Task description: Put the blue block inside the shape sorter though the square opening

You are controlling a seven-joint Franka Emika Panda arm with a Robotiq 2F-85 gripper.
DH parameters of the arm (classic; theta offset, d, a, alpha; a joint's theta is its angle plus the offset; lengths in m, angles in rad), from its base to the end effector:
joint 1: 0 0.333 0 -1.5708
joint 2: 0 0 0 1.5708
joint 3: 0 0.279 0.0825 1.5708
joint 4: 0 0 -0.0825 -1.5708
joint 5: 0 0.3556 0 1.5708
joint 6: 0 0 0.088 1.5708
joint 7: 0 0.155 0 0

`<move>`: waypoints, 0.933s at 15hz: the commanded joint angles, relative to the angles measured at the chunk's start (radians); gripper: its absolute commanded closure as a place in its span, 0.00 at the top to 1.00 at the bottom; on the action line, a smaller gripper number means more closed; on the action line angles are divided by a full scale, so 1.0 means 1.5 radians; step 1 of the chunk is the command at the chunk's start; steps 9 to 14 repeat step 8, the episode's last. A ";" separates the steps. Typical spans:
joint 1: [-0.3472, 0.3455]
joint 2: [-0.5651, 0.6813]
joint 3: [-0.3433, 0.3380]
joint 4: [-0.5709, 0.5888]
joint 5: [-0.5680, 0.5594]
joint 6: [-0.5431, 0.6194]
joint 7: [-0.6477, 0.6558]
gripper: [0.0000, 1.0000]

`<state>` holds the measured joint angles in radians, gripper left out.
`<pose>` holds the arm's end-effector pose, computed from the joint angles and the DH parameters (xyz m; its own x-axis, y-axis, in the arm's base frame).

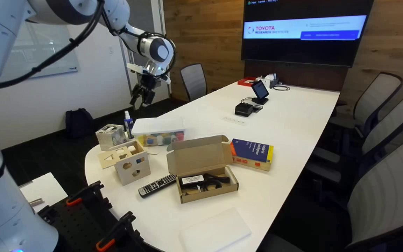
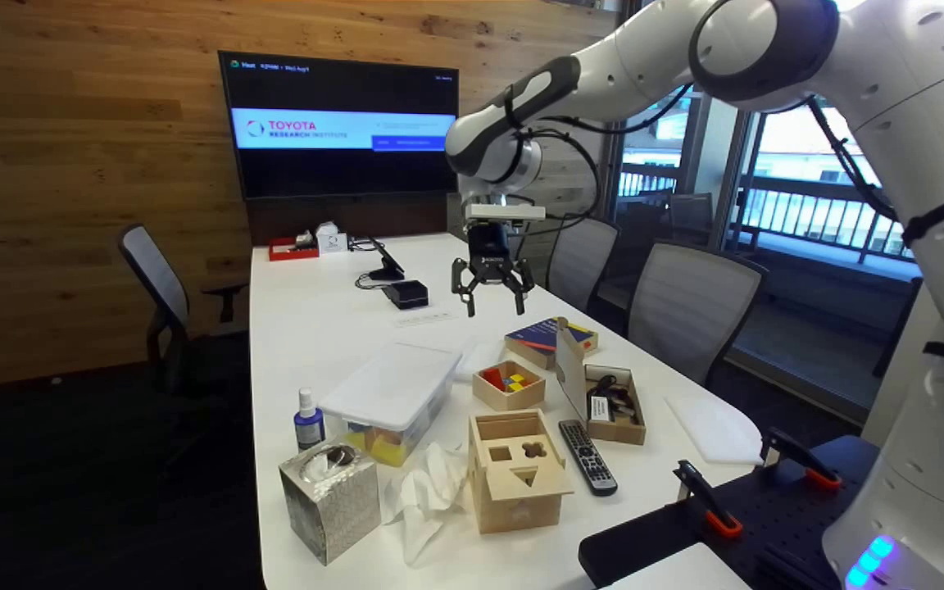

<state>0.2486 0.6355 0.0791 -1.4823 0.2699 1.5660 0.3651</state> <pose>0.5332 0.2212 0.2237 0.8078 -0.0711 -0.5852 -0.1366 -0.9883 -0.0685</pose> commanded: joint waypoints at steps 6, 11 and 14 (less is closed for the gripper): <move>0.006 -0.345 0.001 -0.303 -0.118 0.143 0.106 1.00; -0.004 -0.390 0.009 -0.335 -0.129 0.140 0.107 1.00; -0.004 -0.390 0.009 -0.335 -0.129 0.140 0.107 1.00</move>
